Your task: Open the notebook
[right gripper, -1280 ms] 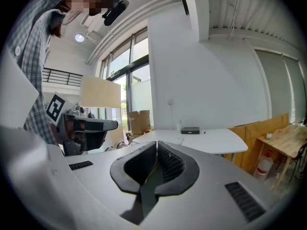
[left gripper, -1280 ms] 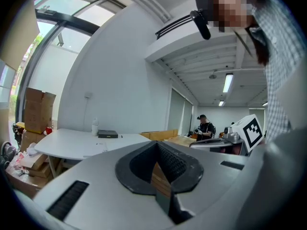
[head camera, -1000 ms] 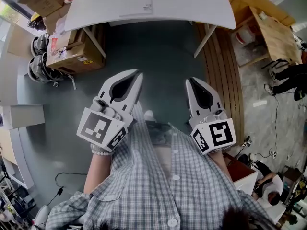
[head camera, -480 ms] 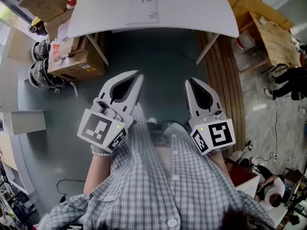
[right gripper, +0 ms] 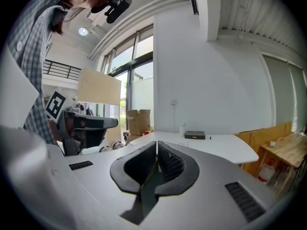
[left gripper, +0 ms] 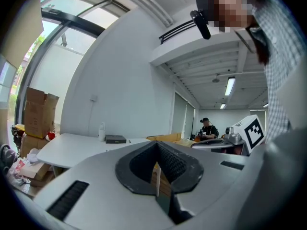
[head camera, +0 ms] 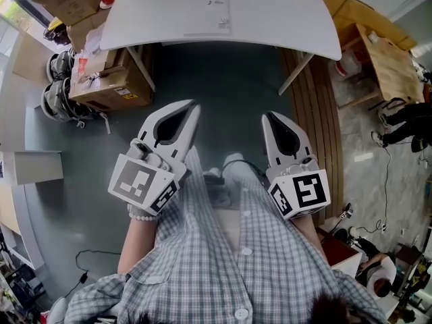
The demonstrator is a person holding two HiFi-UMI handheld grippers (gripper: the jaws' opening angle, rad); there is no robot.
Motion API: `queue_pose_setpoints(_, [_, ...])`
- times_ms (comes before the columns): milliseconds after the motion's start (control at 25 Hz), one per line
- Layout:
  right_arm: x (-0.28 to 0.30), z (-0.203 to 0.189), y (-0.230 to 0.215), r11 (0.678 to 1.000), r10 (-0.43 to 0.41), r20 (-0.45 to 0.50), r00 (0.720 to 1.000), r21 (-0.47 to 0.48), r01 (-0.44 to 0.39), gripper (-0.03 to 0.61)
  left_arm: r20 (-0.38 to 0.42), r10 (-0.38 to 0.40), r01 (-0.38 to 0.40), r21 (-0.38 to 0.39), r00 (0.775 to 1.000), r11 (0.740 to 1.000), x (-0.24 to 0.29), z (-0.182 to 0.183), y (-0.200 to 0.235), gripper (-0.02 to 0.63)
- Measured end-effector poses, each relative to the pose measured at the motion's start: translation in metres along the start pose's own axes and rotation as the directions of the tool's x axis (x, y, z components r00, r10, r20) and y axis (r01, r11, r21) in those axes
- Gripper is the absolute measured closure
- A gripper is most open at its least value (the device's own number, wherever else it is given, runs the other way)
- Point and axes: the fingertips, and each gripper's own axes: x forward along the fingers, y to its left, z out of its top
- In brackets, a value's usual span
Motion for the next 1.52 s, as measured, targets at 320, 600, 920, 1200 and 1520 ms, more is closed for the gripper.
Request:
queue_pose_setpoints(320, [0.022, 0.001, -0.001, 0.999, 0.039, 0.000, 0.999, -0.010, -0.039, 0.554, -0.004, 0.047, -0.047, 0.003, 0.999, 0.999, -0.003, -0.002, 0.016, 0.606])
queue_pose_setpoints(600, [0.047, -0.001, -0.008, 0.997, 0.076, 0.006, 0.997, -0.024, -0.076, 0.554, 0.003, 0.073, -0.073, -0.012, 0.997, 0.997, 0.015, -0.003, 0.033, 0.606])
queue_pose_setpoints(920, [0.087, 0.011, -0.033, 0.992, 0.096, 0.006, 0.995, -0.078, -0.095, 0.552, 0.017, 0.083, -0.083, 0.011, 0.996, 0.996, 0.055, 0.014, 0.055, 0.606])
queue_pose_setpoints(1200, [0.130, 0.023, -0.051, 0.984, 0.149, 0.002, 0.989, -0.100, -0.148, 0.552, 0.024, 0.130, -0.130, 0.006, 0.991, 0.991, 0.083, 0.023, 0.084, 0.606])
queue_pose_setpoints(1520, [0.181, 0.032, -0.078, 0.971, 0.210, -0.014, 0.978, -0.114, -0.210, 0.554, 0.039, 0.190, -0.190, -0.001, 0.981, 0.982, 0.121, 0.033, 0.117, 0.606])
